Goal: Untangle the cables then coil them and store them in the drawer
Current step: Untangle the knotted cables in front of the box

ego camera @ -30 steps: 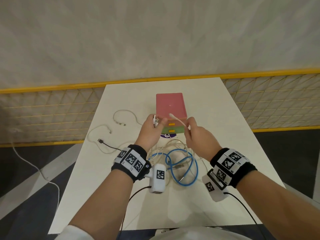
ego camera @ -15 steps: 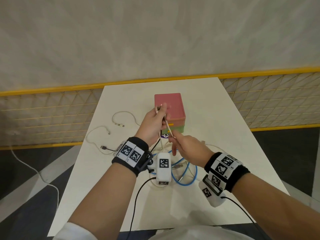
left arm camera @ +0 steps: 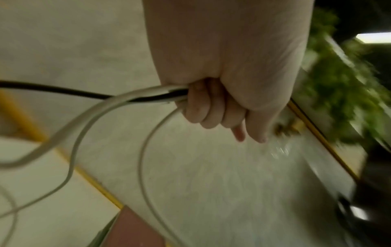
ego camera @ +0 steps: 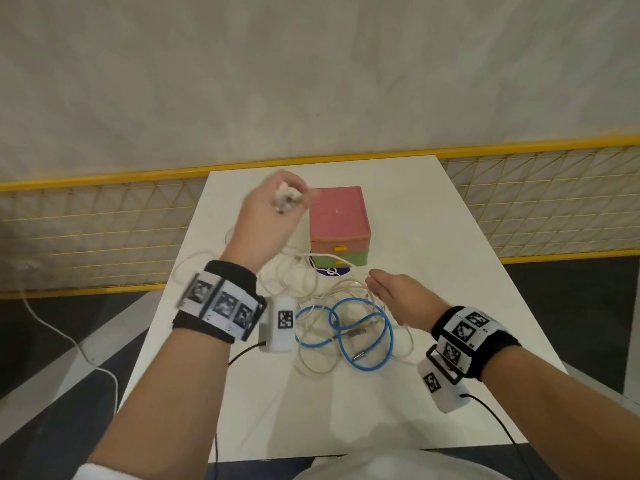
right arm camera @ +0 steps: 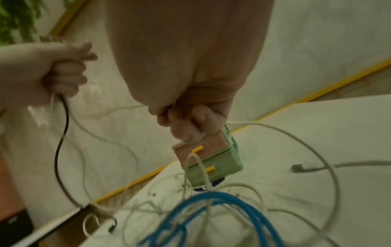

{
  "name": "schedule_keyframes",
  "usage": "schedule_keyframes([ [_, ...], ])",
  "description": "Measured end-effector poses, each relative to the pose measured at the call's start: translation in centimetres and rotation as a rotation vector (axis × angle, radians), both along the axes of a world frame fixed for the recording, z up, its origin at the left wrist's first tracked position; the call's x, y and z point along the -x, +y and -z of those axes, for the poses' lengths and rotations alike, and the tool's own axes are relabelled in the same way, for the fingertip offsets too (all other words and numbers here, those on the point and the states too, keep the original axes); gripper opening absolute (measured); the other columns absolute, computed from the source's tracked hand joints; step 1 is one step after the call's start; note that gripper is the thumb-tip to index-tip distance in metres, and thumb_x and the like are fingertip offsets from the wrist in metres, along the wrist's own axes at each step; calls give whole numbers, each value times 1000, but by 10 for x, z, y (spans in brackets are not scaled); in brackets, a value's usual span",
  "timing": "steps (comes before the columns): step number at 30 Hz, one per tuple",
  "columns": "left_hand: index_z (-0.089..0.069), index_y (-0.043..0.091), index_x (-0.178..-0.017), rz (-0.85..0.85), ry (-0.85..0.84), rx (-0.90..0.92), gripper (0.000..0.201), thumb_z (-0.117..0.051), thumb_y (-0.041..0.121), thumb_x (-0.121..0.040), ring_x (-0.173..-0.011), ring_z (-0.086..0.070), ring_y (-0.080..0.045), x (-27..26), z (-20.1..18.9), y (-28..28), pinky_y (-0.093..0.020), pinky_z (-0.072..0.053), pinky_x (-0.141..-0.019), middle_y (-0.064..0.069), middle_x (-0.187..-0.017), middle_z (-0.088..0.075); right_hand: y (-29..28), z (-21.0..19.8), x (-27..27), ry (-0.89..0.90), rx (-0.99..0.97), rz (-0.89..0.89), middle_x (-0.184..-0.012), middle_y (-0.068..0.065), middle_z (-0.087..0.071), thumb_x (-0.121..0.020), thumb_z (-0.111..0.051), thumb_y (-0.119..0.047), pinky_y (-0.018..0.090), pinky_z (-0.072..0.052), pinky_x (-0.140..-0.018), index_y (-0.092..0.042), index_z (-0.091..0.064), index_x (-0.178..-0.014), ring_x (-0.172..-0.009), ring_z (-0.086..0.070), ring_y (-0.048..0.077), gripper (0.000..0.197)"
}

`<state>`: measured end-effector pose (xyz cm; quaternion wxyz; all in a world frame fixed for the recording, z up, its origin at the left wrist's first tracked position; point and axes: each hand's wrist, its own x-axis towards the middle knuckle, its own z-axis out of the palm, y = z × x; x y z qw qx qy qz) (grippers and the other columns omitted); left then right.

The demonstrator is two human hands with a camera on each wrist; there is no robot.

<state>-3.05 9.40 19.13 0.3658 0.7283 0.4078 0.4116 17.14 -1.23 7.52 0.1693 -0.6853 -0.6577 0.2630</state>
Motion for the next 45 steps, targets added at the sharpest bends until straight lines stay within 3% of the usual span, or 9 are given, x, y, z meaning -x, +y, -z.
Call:
schedule_keyframes([
  [5,-53,31,-130,340,651,45,43,-56,50,-92,-106,-60,-15,-26,47,-30,-22,-41,-81,2,-119,-65,15,-26,7,72,-252,-19,-64,-5,-58,-101,-34,-27,12,-33,-47,-19,-57,-114,-47,-53,-4,28],
  [10,-53,12,-81,83,312,169,41,-53,51,-93,-58,-43,-12,-20,57,-15,-27,-35,-57,2,-72,-51,14,-29,4,151,-232,-22,-57,-6,-56,-101,-32,-31,22,-42,-48,-36,-49,-92,-36,-50,7,20],
  [16,-60,11,-96,-263,291,9,31,-53,41,-96,-80,-59,-26,1,58,10,-28,-38,-67,-5,-82,-63,8,-15,-3,184,-114,81,-43,-5,-45,-101,-31,-31,21,-41,-41,-16,-45,-83,-39,-56,25,27],
  [20,-48,37,-136,41,345,-6,39,-49,45,-97,-84,-61,-10,-17,61,-18,-26,-49,-76,13,-100,-57,14,-22,6,173,-148,13,-58,7,-55,-100,-31,-34,30,-48,-45,-18,-51,-90,-37,-55,24,28],
  [25,-62,14,-89,156,325,17,44,-49,55,-92,-63,-55,-23,-35,81,-31,-38,-52,-64,-7,-71,-63,16,-31,14,191,-213,-56,-70,4,-62,-101,-32,-28,31,-51,-49,-23,-53,-98,-38,-57,22,22],
  [31,-37,17,-64,-285,24,65,44,-49,43,-97,-57,-35,-16,-7,44,10,-33,-32,-59,3,-58,-36,5,-20,-2,284,-110,34,-50,-13,-54,-102,-30,-24,37,-49,-49,-26,-41,-77,-43,-59,24,27],
  [35,-61,20,-102,-288,86,-70,21,-50,38,-98,-65,-52,-16,-3,49,8,-30,-42,-66,6,-70,-55,7,-24,2,289,-133,46,-49,-4,-48,-102,-31,-28,38,-50,-50,-25,-42,-78,-45,-61,30,27],
  [41,-5,58,-145,92,378,-249,62,-44,49,-97,-50,-56,-18,-28,63,-32,-33,-47,-54,-9,-64,-60,15,-39,18,230,-187,-36,-58,1,-58,-102,-33,-26,34,-54,-50,-40,-44,-86,-43,-61,24,24],
  [45,-53,21,-99,171,395,-177,30,-46,51,-95,-58,-57,-18,-31,68,-32,-39,-52,-61,-3,-69,-63,20,-42,21,236,-215,-66,-63,2,-60,-101,-32,-18,43,-56,-57,-23,-55,-105,-46,-62,20,23],
])
